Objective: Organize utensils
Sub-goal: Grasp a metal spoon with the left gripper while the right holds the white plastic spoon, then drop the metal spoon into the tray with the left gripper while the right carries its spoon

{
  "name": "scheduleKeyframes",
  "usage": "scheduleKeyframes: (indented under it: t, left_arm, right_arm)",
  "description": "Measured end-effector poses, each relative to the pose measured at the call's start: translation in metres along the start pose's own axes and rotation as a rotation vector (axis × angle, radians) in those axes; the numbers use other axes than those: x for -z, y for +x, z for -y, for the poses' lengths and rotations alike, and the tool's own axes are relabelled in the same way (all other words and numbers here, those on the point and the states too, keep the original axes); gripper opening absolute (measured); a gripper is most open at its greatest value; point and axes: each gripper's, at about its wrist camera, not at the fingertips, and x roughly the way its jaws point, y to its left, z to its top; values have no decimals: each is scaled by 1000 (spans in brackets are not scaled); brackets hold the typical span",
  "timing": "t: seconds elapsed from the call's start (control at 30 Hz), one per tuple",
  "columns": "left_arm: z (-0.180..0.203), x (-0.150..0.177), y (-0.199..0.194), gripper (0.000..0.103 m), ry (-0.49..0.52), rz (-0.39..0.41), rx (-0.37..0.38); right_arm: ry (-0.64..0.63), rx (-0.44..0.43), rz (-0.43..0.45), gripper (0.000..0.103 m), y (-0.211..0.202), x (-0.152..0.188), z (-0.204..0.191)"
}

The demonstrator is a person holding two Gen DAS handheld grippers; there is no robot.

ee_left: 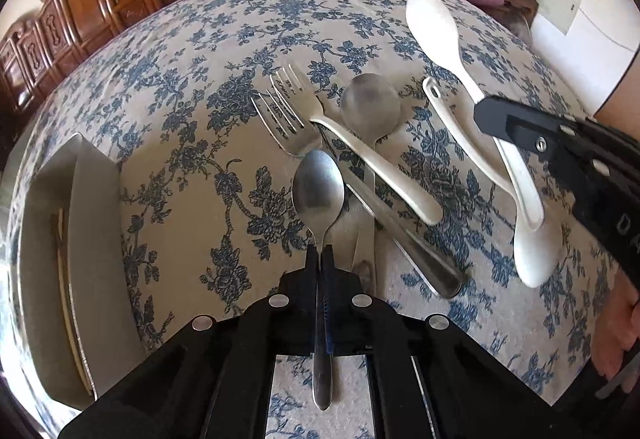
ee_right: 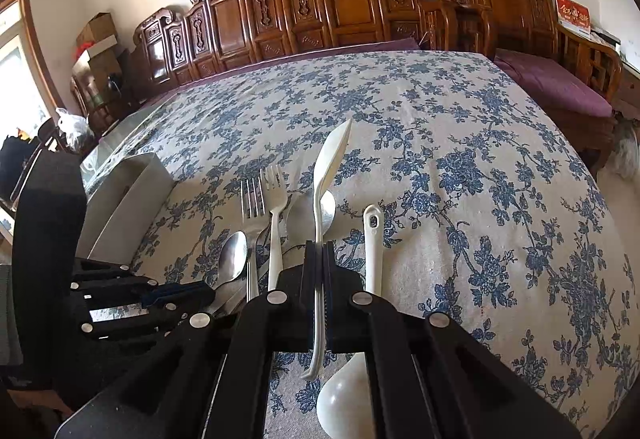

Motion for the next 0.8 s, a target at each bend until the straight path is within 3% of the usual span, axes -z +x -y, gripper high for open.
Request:
scheduleKeyframes:
  t: [0.4,0.8]
  left_arm:
    - [-21,7,-39,1,-25,93,11]
    - [-68,8,-82,2,-92,175,-7]
  right_arm:
    - [-33,-20,-2,4,-1,1,-14]
    - [-92,-111,17,4,-11,0,-56]
